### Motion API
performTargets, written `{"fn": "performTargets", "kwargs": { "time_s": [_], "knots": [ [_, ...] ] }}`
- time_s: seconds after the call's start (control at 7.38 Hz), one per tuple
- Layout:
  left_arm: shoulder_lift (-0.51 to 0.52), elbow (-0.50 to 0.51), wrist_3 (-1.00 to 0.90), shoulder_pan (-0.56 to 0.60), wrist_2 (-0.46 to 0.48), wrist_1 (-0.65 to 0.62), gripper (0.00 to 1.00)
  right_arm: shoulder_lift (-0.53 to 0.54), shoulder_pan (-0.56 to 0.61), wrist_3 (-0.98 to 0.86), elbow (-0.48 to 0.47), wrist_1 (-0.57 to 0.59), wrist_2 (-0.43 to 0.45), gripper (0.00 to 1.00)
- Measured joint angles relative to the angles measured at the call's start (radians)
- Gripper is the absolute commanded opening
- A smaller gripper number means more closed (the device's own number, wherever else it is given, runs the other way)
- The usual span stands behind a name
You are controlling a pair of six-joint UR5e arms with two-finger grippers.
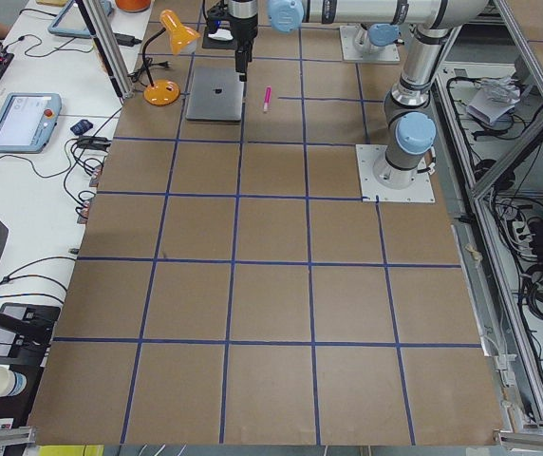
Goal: Place pen and mouse around notebook
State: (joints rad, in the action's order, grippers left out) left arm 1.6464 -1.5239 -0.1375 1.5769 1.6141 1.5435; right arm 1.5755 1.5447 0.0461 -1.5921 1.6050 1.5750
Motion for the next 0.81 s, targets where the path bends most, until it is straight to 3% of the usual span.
{"fn": "performTargets", "kwargs": {
  "time_s": [0.81],
  "knots": [
    [0.007, 0.033, -0.029, -0.009, -0.012, 0.005, 1.0, -0.007, 0.0, 0.0, 0.006, 0.004, 0.003, 1.0]
  ]
}}
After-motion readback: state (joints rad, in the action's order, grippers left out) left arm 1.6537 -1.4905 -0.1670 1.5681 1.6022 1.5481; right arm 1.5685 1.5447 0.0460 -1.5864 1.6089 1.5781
